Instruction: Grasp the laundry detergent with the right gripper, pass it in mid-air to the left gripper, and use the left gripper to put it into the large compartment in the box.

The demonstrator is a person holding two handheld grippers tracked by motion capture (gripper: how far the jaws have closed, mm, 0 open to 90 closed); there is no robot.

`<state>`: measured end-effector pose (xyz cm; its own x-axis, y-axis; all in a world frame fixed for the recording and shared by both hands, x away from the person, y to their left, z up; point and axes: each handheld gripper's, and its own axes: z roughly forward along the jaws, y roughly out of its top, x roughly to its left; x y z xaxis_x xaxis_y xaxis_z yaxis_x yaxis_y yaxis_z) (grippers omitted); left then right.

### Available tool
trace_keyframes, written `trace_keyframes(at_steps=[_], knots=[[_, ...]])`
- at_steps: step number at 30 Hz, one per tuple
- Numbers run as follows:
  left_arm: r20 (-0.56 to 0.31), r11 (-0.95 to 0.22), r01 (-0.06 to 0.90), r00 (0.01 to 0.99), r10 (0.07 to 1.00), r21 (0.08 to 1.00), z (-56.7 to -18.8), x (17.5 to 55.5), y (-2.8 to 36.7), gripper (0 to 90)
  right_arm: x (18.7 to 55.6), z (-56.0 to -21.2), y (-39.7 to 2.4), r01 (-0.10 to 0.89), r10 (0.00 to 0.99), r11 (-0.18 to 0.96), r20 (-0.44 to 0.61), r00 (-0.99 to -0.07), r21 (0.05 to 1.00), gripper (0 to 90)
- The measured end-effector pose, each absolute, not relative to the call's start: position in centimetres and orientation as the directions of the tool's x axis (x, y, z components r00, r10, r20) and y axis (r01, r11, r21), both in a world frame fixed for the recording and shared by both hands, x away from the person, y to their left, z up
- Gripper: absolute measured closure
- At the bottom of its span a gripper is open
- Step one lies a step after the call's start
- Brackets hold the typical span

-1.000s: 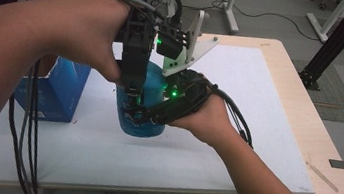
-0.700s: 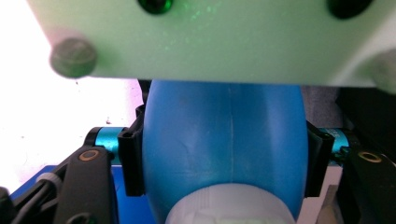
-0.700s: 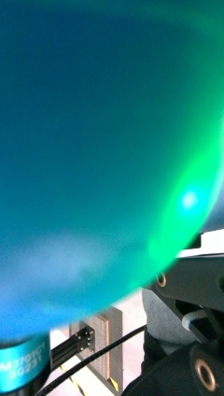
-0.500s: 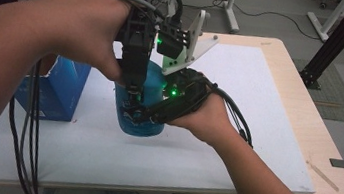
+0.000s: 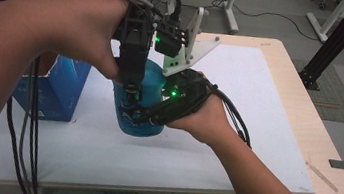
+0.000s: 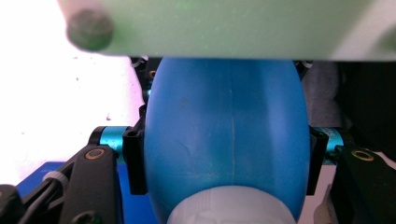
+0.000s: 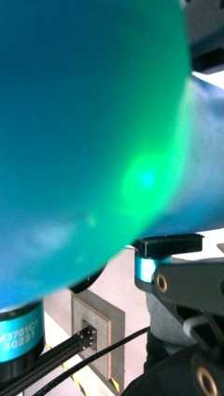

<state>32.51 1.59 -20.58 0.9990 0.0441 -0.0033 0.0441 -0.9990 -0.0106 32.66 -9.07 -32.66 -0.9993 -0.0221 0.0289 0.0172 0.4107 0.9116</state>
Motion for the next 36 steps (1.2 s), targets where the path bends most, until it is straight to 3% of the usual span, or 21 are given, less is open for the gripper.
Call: trace_keyframes(at_steps=[4, 15, 18, 19, 25, 27, 36], knots=[[0.001, -0.999, 0.044, 0.999, 0.044, -0.011, -20.6, 32.5, 1.7, 38.3, 32.7, -32.6, -9.5, 0.046, 0.002, 0.426, 0.05, -0.999, 0.903, 22.7], [-0.001, -0.997, 0.069, 0.998, 0.069, -0.022, -20.6, 32.7, 2.1, 38.2, 32.8, -32.6, -11.6, 0.049, 0.0, 0.461, 0.056, -0.998, 0.886, 18.9], [-0.008, -0.996, 0.083, 0.996, 0.084, -0.021, -20.4, 32.8, 2.5, 38.2, 32.7, -32.2, -12.8, 0.02, 0.027, 0.489, 0.008, -1.0, 0.872, 18.0], [-0.008, -0.996, 0.083, 0.996, 0.084, -0.021, -20.4, 32.8, 2.5, 38.2, 32.7, -32.1, -13.0, 0.02, 0.04, 0.498, 0.0, -0.999, 0.867, 11.5], [-0.014, -0.993, 0.117, 0.993, 0.117, -0.017, -19.5, 32.9, 3.0, 38.2, 33.1, -31.8, -14.5, 0.027, 0.097, 0.548, -0.032, -0.995, 0.836, 11.1], [-0.01, -0.993, 0.121, 0.993, 0.121, -0.02, -19.2, 33.0, 3.2, 38.2, 33.3, -31.6, -15.0, 0.039, 0.142, 0.567, -0.051, -0.989, 0.823, 0.9], [-0.022, -0.982, 0.189, 0.982, 0.189, -0.004, -17.5, 32.9, 4.3, 38.2, 34.4, -30.5, -16.7, 0.053, 0.176, 0.63, -0.075, -0.982, 0.775, 0.5]])
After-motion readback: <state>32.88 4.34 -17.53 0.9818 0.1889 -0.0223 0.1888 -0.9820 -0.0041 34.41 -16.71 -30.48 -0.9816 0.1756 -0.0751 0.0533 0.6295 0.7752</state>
